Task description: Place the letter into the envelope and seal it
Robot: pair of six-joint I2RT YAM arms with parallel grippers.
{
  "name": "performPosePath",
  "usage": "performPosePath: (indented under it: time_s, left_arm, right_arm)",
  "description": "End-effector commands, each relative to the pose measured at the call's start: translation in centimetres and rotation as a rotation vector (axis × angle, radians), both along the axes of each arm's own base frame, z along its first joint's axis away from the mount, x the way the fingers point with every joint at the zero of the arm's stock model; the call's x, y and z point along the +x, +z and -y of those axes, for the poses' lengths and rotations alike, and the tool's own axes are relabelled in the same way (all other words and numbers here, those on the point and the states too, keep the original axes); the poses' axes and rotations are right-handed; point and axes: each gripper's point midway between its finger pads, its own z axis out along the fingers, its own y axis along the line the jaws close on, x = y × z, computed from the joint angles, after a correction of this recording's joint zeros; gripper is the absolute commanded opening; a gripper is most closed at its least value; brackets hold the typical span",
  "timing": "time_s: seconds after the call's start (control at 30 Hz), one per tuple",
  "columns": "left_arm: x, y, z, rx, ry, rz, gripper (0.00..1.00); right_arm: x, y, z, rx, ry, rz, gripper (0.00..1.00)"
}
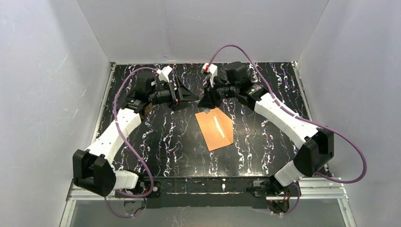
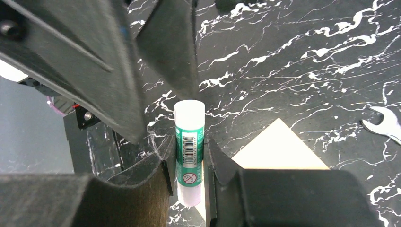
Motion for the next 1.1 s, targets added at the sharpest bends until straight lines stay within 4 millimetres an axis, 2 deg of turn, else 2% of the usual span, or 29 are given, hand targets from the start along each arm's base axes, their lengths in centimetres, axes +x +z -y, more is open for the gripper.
performPosePath:
  time_s: [0.0,0.13,0.33,0.53,0.7,0.73,0.77,0.83,0.97,1.0,1.03,1.07]
  left_arm:
    - [-0.4,0.7,0.3,-0.010,-0.028,-0.056,0.78]
    - [-0.2,0.1,0.2,0.009,-0.011,-0.087,0.68]
    - [-0.8,-0.2,0.6,-0.026,-0.051,-0.117,0.47]
    - [-1.2,-1.0,1.1,-0.034,-0.081,-0.189,0.42]
    - [-1.6,-2.3,1.5,-0.010,-0.099,-0.310,0.36]
    - [-1.7,-2.3,1.6,-0.008,-0.104,-0.323,0.32]
    - [-1.8,-2.2,1.7,-0.008,-0.111,-0.336,0.22]
    - [-2.1,-2.1,1.8,-0.011,-0.133,-0.353,0.00]
    - [-1.8,-1.4,1.4,0.003,-0.128,-0.333,0.00]
    - [-1.4,-1.1,1.3,-0.002,-0.120,-0.325,0.00]
    - [-0.9,-0.4,1.1,-0.020,-0.109,-0.311,0.00]
    - [-0.5,0.3,1.1,-0.042,-0.102,-0.297,0.00]
  right_arm:
    - [-1.1,0.5,-0.4,-0.051,0.074,0.010,0.26]
    - [-1.4,1.1,-0.6,-0.041,0.096,0.027,0.25]
    - [-1.6,1.3,-1.0,-0.030,0.125,0.021,0.25]
    - [-1.9,1.1,-1.4,-0.037,0.163,0.012,0.22]
    - [-1.7,0.1,-1.6,-0.082,0.168,0.005,0.21]
    - [-1.5,-0.2,-1.5,-0.093,0.158,0.002,0.22]
    - [-1.4,-0.4,-1.5,-0.105,0.143,-0.014,0.23]
    - [-1.2,-1.0,-1.3,-0.136,0.131,-0.039,0.26]
    - [-0.8,-1.3,-0.8,-0.149,0.075,-0.061,0.41]
    - [-0.6,-1.0,-0.6,-0.128,0.052,-0.059,0.46]
    - [-0.6,0.4,-0.2,-0.078,0.027,-0.041,0.53]
    - [-0.2,0.5,0.0,-0.038,-0.008,-0.047,0.60]
